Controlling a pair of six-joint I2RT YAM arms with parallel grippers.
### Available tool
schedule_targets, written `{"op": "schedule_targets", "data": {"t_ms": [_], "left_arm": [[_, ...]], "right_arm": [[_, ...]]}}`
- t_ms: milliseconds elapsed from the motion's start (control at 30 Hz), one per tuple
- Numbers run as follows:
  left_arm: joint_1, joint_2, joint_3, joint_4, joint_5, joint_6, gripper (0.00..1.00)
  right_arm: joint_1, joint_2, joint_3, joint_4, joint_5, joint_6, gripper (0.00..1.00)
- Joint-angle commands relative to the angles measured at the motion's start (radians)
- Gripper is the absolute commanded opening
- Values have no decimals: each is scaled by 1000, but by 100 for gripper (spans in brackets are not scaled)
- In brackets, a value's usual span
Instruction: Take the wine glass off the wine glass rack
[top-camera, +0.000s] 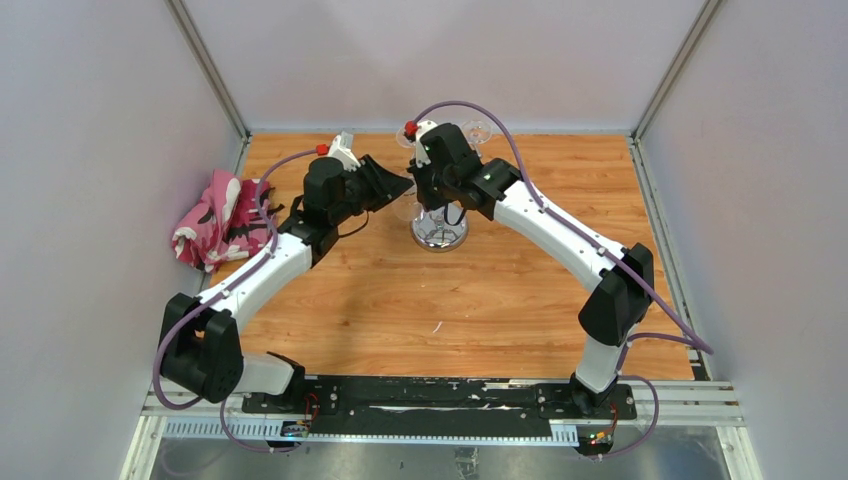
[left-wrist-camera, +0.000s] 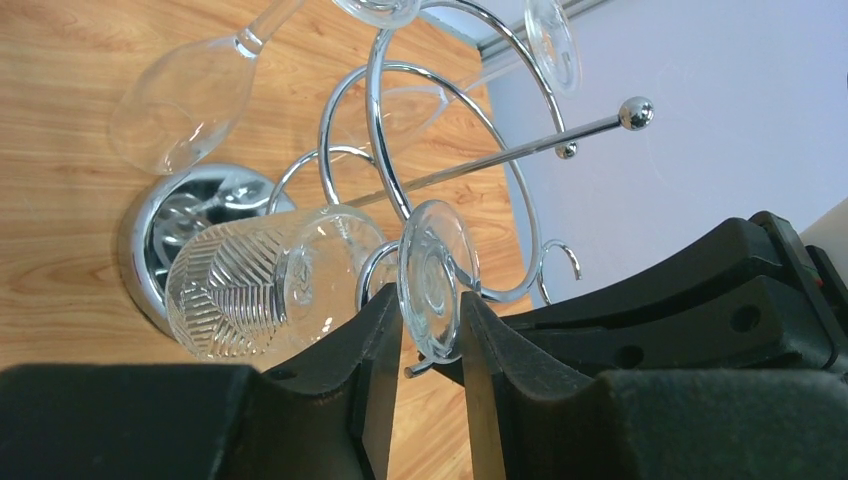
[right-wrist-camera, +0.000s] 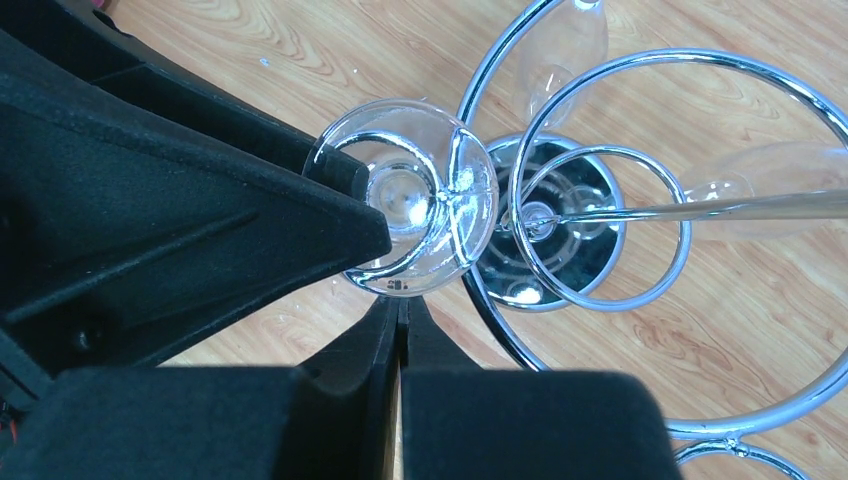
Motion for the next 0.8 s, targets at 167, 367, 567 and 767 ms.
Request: {"op": "schedule_targets", "data": {"t_ms": [167, 367, 567, 767], "left_arm": [[-12, 8, 20, 22, -61, 4, 29], [-12, -2, 3, 22, -94, -24, 20], [-12, -18, -15, 26, -139, -60, 8], [-12, -25, -17, 26, -125, -137, 0]], "right_arm": [[-8, -36, -45, 45, -10, -9, 0], [-7, -52, -73, 62, -9, -8, 0], [-6, -81, -116, 88, -10, 2, 0], [-6, -125, -161, 107, -5, 3, 0]]}}
